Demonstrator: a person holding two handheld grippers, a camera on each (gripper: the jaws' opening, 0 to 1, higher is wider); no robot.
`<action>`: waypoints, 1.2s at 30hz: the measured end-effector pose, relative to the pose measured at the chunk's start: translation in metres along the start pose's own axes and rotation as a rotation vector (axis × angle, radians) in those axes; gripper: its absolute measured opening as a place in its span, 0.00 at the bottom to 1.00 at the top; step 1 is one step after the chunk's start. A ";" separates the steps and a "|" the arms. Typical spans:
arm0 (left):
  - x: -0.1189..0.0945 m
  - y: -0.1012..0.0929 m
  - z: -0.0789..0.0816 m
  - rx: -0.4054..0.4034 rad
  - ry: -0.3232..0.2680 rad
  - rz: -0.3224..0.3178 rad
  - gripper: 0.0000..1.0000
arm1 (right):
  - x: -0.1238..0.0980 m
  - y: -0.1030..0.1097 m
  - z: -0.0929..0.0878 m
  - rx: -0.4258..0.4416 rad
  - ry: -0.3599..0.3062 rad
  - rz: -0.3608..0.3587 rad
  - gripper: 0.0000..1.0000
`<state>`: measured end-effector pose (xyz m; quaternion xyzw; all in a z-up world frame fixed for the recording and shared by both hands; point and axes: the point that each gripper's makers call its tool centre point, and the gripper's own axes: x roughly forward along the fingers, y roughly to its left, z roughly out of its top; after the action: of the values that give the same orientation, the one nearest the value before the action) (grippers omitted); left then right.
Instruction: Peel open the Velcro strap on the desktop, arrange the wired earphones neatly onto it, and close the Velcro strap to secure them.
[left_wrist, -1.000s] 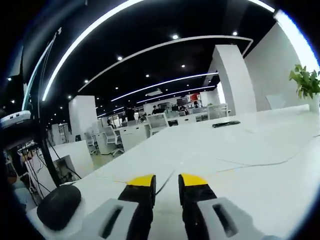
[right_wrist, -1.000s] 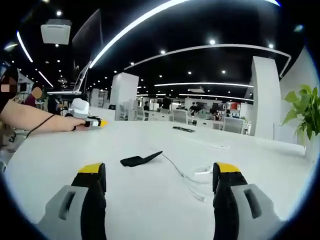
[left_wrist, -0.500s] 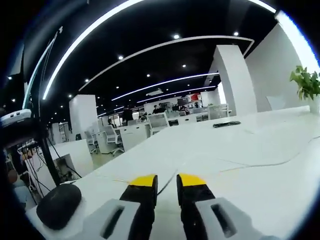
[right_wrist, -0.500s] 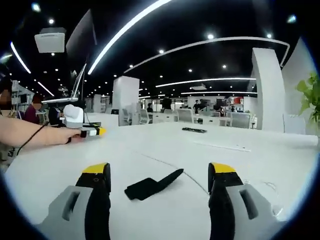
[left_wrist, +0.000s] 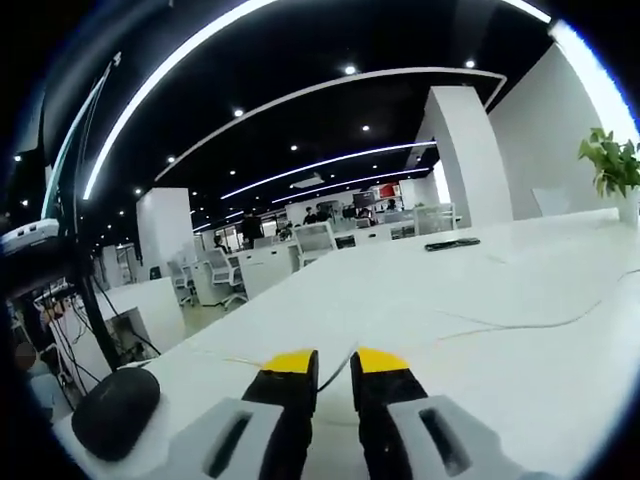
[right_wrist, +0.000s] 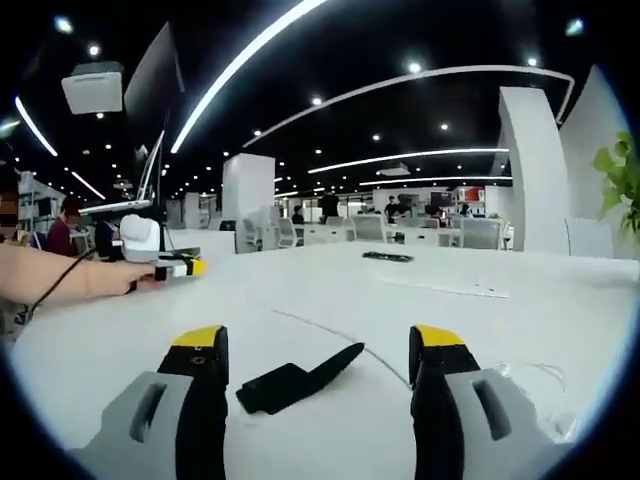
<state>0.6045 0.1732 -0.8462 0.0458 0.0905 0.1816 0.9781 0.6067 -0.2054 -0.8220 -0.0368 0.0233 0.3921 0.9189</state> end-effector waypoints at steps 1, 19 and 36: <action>0.000 0.000 0.000 -0.002 0.001 -0.002 0.17 | 0.002 0.000 -0.001 -0.009 0.004 -0.005 0.74; -0.004 -0.005 -0.001 -0.042 0.007 -0.039 0.05 | 0.001 0.002 -0.007 -0.031 0.038 -0.008 0.73; -0.006 -0.012 -0.001 -0.062 0.017 -0.077 0.05 | -0.001 0.007 -0.008 -0.015 0.044 0.028 0.70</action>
<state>0.6031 0.1599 -0.8482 0.0102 0.0949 0.1470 0.9845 0.6007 -0.2017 -0.8306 -0.0521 0.0408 0.4043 0.9122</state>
